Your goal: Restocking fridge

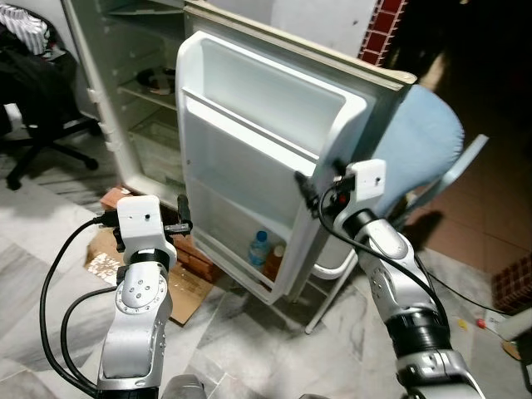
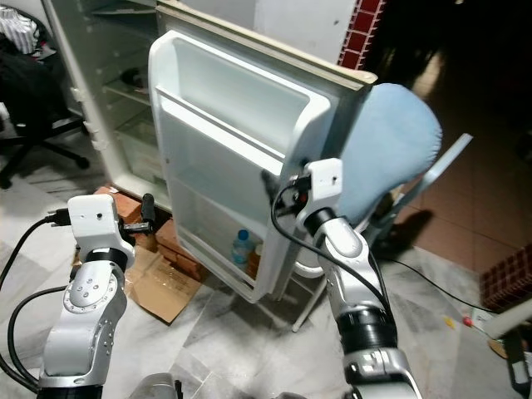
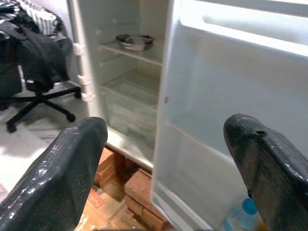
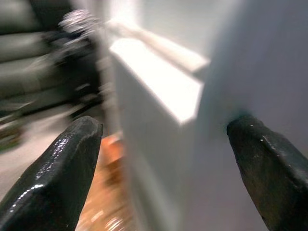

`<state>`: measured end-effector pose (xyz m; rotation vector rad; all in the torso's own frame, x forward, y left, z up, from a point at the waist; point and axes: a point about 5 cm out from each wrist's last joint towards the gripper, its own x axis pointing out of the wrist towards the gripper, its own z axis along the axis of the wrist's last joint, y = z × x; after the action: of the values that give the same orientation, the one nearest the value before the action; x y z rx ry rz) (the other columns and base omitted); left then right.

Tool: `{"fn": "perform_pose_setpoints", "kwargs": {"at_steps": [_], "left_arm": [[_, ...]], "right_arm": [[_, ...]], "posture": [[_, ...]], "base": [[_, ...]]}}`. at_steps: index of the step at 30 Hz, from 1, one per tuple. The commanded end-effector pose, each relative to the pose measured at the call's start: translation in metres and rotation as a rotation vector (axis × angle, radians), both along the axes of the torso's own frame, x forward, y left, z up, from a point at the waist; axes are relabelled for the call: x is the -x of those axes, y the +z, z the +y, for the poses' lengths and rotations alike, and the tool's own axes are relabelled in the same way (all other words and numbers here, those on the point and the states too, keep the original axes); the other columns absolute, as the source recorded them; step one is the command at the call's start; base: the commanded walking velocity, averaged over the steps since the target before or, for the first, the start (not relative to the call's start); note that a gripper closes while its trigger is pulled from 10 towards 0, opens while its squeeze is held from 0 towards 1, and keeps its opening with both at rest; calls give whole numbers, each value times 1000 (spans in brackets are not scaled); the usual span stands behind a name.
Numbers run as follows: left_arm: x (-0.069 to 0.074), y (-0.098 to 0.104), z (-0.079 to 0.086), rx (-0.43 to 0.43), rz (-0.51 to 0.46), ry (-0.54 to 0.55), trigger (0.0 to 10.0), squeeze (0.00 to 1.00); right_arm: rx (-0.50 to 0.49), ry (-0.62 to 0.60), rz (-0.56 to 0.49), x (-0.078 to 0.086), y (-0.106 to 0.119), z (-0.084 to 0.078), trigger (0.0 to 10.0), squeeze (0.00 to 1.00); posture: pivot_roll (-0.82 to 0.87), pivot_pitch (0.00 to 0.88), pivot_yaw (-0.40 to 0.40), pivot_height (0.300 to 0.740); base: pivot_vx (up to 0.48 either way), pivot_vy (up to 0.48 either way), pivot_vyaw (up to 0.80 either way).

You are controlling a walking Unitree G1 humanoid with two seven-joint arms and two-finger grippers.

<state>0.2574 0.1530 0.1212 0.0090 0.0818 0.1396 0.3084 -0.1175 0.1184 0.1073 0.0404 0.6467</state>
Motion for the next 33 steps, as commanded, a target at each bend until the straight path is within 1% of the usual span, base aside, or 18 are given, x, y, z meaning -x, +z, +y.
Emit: {"fn": "perform_pose_setpoints", "kwargs": {"at_steps": [1, 3, 5, 6, 7, 10, 12, 15, 18, 19, 22, 24, 25, 27, 28, 30, 32, 33], "left_arm": [[-2, 2, -4, 8, 1, -14, 10000, 0], [-2, 2, -5, 10, 2, -17, 10000, 0], [-3, 3, -5, 5, 2, -20, 10000, 0], [-3, 3, -5, 5, 2, -20, 10000, 0], [-3, 3, -4, 2, 2, -19, 10000, 0], [-3, 5, -2, 1, -1, -14, 10000, 0], [-2, 5, -1, 0, 4, -11, 10000, 0], [-1, 4, 0, -1, 6, -11, 10000, 0], [-1, 4, 0, -1, 10, -10, 10000, 0], [-1, 4, 0, -1, 12, -10, 10000, 0], [-1, 4, -1, 1, 14, -11, 10000, 0], [-1, 3, -1, 1, 16, -12, 10000, 0], [-1, 3, -2, 1, 17, -13, 10000, 0], [-2, 3, -2, 0, 22, -14, 10000, 0], [-2, 3, -2, 0, 22, -14, 10000, 0], [-3, 3, -2, -4, 23, -15, 10000, 0], [-3, 3, -3, -5, 23, -15, 10000, 0], [-3, 3, -3, -7, 24, -14, 10000, 0]], "right_arm": [[6, 123, 27, 7, -2, 6, 10000, 0], [27, 149, 39, 9, -5, 5, 10000, 0], [237, 124, 76, 5, -25, -9, 10000, 0], [237, 124, 76, 5, -25, -9, 10000, 0], [351, 100, 121, 2, -36, -20, 10000, 0], [472, 81, 175, -1, -47, -35, 10000, 0], [641, 128, 209, 3, -60, -50, 10000, 0], [713, 137, 239, 6, -65, -59, 10000, 0], [814, 43, 265, 3, -71, -78, 10000, 0], [812, -19, 279, 0, -71, -85, 10000, 0], [700, -319, 267, -19, -55, -102, 10000, 0], [642, -416, 250, -28, -47, -106, 10000, 0], [599, -469, 239, -32, -41, -107, 10000, 0], [440, -627, 171, -48, -19, -105, 10000, 0], [440, -627, 171, -48, -19, -105, 10000, 0], [337, -691, 100, -59, 0, -96, 10000, 0], [273, -694, 76, -63, 8, -89, 10000, 0], [202, -670, 59, -67, 14, -79, 10000, 0]], "posture": [[84, 0, -71, 740], [84, 0, -71, 740], [88, 0, -74, 740], [88, 0, -74, 740], [95, 0, -75, 740], [101, 0, -74, 740], [107, 0, -75, 740], [108, 0, -76, 740], [110, 0, -77, 740], [111, 0, -78, 740], [112, 0, -78, 740], [110, 0, -75, 740], [110, 0, -75, 740], [110, 0, -72, 740], [110, 0, -72, 740], [113, 0, -73, 740], [116, 0, -75, 740], [118, 0, -77, 740]], "base": [[0, 0, 0], [0, 0, 0], [0, 0, 0], [0, 0, 0], [0, 0, 0], [0, 0, 0], [0, 0, 0], [0, 0, 0], [0, 0, 0], [0, 0, 0], [0, 0, 0], [0, 0, 0], [0, 0, 0], [0, 0, 0], [0, 0, 0], [0, 0, 0], [0, 0, 0], [0, 0, 0]]}}
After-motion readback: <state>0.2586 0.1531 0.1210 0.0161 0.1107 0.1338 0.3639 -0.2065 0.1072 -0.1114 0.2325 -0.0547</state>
